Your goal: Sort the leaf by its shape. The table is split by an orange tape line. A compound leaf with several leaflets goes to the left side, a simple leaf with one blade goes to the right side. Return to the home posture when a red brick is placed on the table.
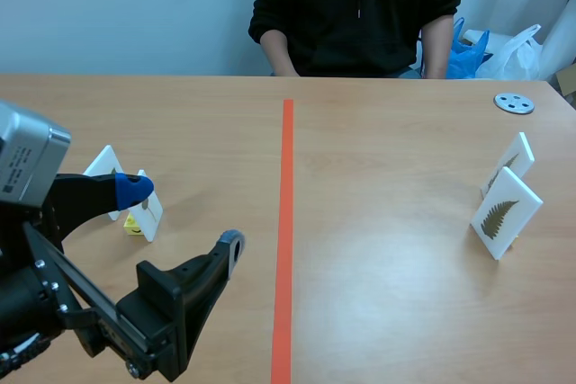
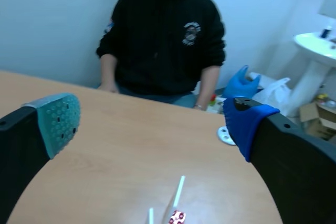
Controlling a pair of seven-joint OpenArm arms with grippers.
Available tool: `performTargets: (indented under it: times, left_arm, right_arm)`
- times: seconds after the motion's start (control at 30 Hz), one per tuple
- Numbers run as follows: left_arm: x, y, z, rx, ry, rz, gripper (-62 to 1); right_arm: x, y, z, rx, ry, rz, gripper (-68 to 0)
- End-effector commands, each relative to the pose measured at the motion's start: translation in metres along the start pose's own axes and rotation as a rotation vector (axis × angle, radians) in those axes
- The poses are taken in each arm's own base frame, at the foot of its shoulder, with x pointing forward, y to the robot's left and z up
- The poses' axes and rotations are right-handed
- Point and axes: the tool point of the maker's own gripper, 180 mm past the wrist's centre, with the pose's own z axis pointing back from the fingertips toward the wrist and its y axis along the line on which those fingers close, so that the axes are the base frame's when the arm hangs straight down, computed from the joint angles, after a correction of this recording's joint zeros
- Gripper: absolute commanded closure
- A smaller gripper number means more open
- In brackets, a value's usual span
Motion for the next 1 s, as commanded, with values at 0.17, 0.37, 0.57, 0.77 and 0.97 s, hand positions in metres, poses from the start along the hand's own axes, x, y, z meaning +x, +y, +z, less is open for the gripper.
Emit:
performTargets:
  times: [0.17, 0.37, 0.57, 0.77, 0.97]
  left_arm:
    - [0.007, 0.0, 0.0, 0.0, -0.031, 0.002, -62.3]
    - [0.007, 0.0, 0.0, -0.001, -0.031, 0.002, -62.3]
    - [0.007, 0.0, 0.0, -0.001, -0.031, 0.002, -62.3]
    - [0.007, 0.0, 0.0, 0.0, -0.032, 0.007, -62.3]
    - [0.008, 0.001, 0.0, 0.003, -0.034, 0.01, -62.3]
  right_arm:
    - [-0.027, 0.036, 0.009, 0.138, 0.075, -0.075, -67.9]
    - [-0.056, 0.083, 0.021, 0.265, 0.171, -0.165, -67.9]
    - [-0.074, 0.122, 0.028, 0.362, 0.233, -0.198, -67.9]
    - [-0.087, 0.148, 0.034, 0.425, 0.271, -0.201, -67.9]
    - [-0.098, 0.156, 0.037, 0.44, 0.29, -0.224, -67.9]
